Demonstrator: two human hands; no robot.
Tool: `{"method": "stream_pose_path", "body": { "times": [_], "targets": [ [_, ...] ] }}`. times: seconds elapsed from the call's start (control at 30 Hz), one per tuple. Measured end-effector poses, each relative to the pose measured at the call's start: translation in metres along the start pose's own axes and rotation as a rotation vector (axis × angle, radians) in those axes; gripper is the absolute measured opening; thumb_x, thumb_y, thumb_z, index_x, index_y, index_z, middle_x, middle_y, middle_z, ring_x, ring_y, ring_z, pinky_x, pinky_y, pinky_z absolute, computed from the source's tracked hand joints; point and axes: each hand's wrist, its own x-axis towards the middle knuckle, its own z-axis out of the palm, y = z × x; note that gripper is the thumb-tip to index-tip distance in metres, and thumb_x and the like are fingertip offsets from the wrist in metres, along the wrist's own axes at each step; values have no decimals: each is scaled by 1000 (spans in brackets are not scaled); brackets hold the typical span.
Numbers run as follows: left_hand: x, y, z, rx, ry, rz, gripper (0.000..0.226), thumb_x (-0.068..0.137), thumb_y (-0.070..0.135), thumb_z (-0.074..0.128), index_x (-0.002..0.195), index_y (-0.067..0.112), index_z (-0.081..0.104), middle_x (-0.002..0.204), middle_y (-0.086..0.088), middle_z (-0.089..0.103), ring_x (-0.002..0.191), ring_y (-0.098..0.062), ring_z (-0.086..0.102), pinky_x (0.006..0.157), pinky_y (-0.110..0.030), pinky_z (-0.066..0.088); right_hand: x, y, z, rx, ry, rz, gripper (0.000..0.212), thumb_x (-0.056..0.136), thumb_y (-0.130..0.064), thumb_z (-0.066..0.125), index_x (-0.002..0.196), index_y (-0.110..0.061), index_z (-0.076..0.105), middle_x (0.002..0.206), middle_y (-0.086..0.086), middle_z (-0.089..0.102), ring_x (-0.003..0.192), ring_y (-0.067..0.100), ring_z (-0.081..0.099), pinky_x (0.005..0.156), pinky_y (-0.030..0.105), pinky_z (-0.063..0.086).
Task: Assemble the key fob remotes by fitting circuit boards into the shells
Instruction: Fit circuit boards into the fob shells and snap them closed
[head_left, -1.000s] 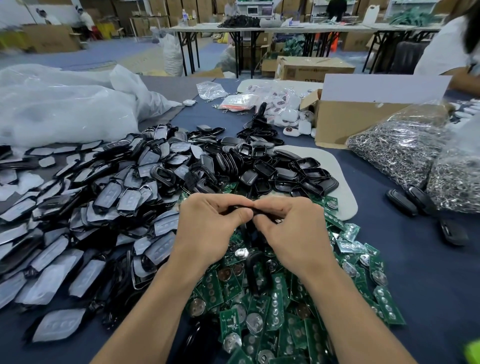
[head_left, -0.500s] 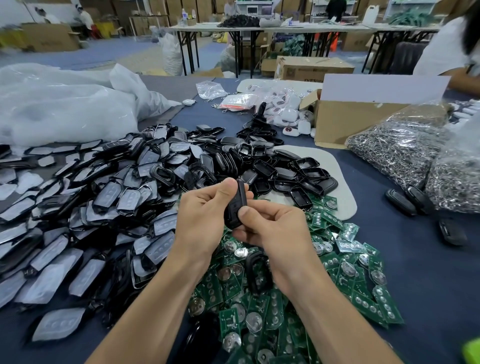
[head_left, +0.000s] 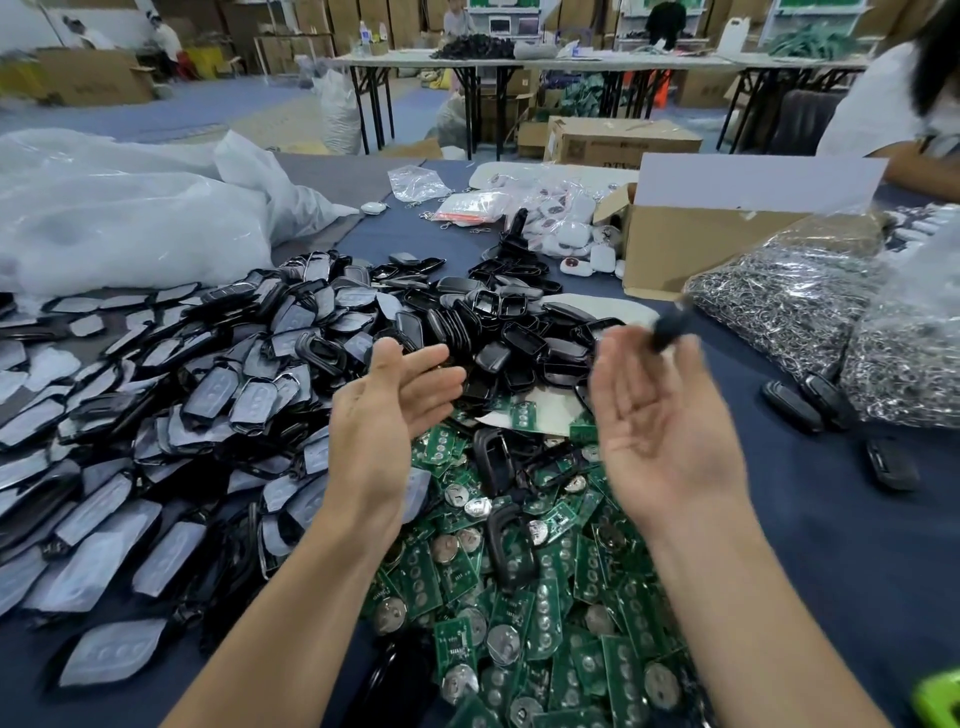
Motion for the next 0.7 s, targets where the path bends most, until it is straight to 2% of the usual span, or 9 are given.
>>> {"method": "stream_pose_path", "body": {
  "times": [0.07, 0.2, 0.33, 0.4, 0.47, 0.53, 0.57, 0.63, 0.7],
  "targets": [
    [1, 1, -1, 23, 41, 14, 55, 109, 52, 33, 110, 19, 77, 99, 0, 82, 96, -14, 78, 83, -21, 61, 5, -10, -5, -133, 15, -48, 32, 79, -33, 77, 99, -8, 82, 111, 9, 79, 101, 19, 77, 77, 27, 62],
    [3, 0, -1, 148, 120, 67, 28, 107, 34, 57, 95, 29, 82, 90, 3, 82, 88, -11, 78, 87, -30, 60, 8, 6, -13, -1265, 134, -299, 16, 87, -10, 78, 94, -24, 81, 89, -5, 81, 78, 10, 74, 70, 23, 61],
    [2, -6, -1, 467, 114, 128, 27, 96, 22, 73, 90, 47, 80, 82, 19, 78, 50, -11, 60, 49, -30, 53, 4, 27, -16, -1931, -93, -290, 40, 94, -18, 68, 130, -35, 70, 124, -6, 68, 81, 9, 64, 91, 28, 57],
    [-2, -7, 2, 694, 25, 203, 26, 93, 24, 74, 100, 48, 79, 89, 31, 74, 44, -3, 57, 45, -13, 45, 3, 33, -15, -2063, -113, -248, 48, 94, -20, 65, 137, -40, 64, 131, 5, 58, 103, 21, 61, 102, 32, 48],
    [-7, -7, 7, 914, -95, 249, 26, 88, 36, 77, 111, 48, 78, 104, 28, 74, 61, 10, 60, 67, -6, 48, 4, 33, -14, -2053, -32, -309, 49, 92, -17, 64, 134, -41, 65, 127, 7, 56, 112, 28, 57, 103, 34, 45],
    [-11, -8, 12, 1082, -164, 234, 42, 83, 52, 79, 124, 52, 71, 122, 23, 73, 107, 1, 66, 102, -25, 50, 3, 26, -12, -2069, 121, -350, 43, 90, -16, 65, 126, -39, 70, 121, 8, 57, 114, 30, 51, 100, 34, 39],
    [-12, -8, 14, 1147, -177, 212, 52, 82, 56, 80, 131, 54, 65, 127, 23, 71, 119, -10, 66, 108, -34, 49, 2, 22, -12, -2096, 167, -367, 34, 90, -17, 67, 116, -38, 73, 111, 6, 58, 112, 30, 50, 98, 34, 38],
    [-11, -9, 15, 1179, -178, 180, 69, 81, 53, 83, 143, 57, 52, 126, 29, 68, 95, -6, 70, 96, -33, 54, 0, 19, -11, -2141, 156, -430, 12, 88, -24, 73, 93, -35, 77, 80, -12, 47, 103, 24, 49, 95, 36, 38],
    [-9, -11, 13, 1090, -190, 157, 83, 82, 34, 87, 148, 58, 43, 124, 33, 67, 60, 1, 62, 76, -22, 55, -2, 18, -10, -2182, 72, -431, 5, 87, -34, 75, 83, -35, 74, 71, -21, 34, 102, 19, 45, 99, 37, 37]
  ]
}}
